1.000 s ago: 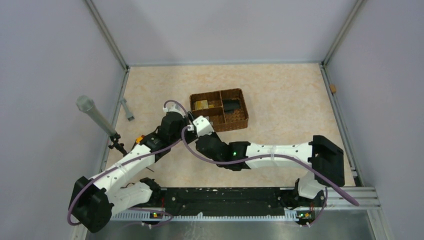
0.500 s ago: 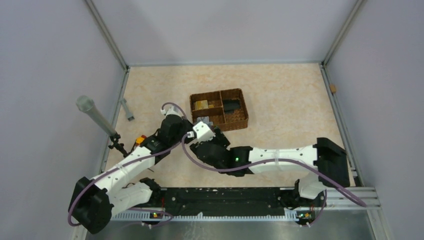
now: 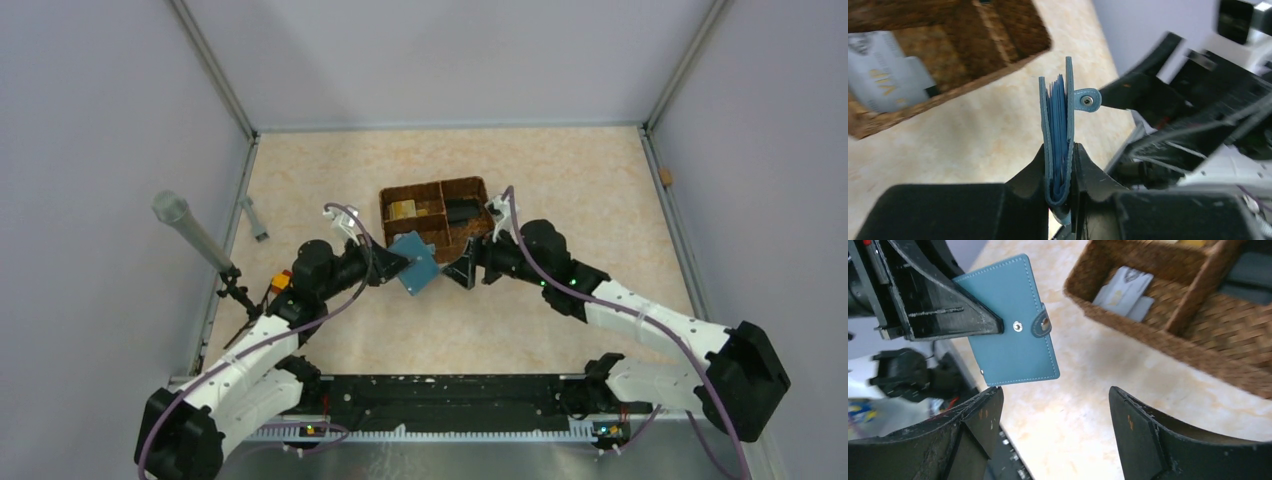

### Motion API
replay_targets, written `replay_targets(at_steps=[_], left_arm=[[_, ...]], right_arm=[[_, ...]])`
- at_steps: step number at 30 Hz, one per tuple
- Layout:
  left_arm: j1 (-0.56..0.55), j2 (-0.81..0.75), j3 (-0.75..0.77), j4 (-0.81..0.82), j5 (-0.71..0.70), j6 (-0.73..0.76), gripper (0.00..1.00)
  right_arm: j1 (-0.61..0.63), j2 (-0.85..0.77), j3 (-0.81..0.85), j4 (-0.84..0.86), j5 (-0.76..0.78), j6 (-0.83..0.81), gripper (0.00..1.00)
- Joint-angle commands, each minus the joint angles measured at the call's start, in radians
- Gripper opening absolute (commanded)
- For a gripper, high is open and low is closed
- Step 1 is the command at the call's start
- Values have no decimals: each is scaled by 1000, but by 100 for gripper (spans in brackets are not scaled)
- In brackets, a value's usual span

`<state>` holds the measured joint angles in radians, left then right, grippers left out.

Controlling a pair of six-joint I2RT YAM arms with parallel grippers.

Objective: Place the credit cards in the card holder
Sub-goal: Close the card holder.

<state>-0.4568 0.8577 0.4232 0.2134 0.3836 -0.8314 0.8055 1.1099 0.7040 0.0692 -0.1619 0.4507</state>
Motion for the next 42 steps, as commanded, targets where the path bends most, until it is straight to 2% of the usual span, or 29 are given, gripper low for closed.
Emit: replay_targets(at_steps=[1,5,8,15,21,24,37,39,42], left_arm=[[4,-30,3,171,207,27,0],[4,-18,48,34,212,60,0],[4,-3,88,-67,221,90,0],[4,-1,87,-92,200,89,0],[4,11,88,-91,191,76,0],[4,15,90,-92,189,76,0],[4,18,91,-106,184,76,0],[5,19,91,-112,181,75,0],[4,17,94,-125,168,76,0]], right_arm=[[-80,-68,-54,221,-326,127,75],[-81,-53,5,131,-323,77,55],[-81,-12,46,94,-311,64,48],[-76,86,124,49,-298,36,45],[-29,129,172,-63,-186,-15,34],[-15,140,173,-66,-159,-22,29],[17,180,198,-95,-96,-26,28],[18,178,198,-95,-91,-24,22],[18,172,199,-99,-90,-23,7]])
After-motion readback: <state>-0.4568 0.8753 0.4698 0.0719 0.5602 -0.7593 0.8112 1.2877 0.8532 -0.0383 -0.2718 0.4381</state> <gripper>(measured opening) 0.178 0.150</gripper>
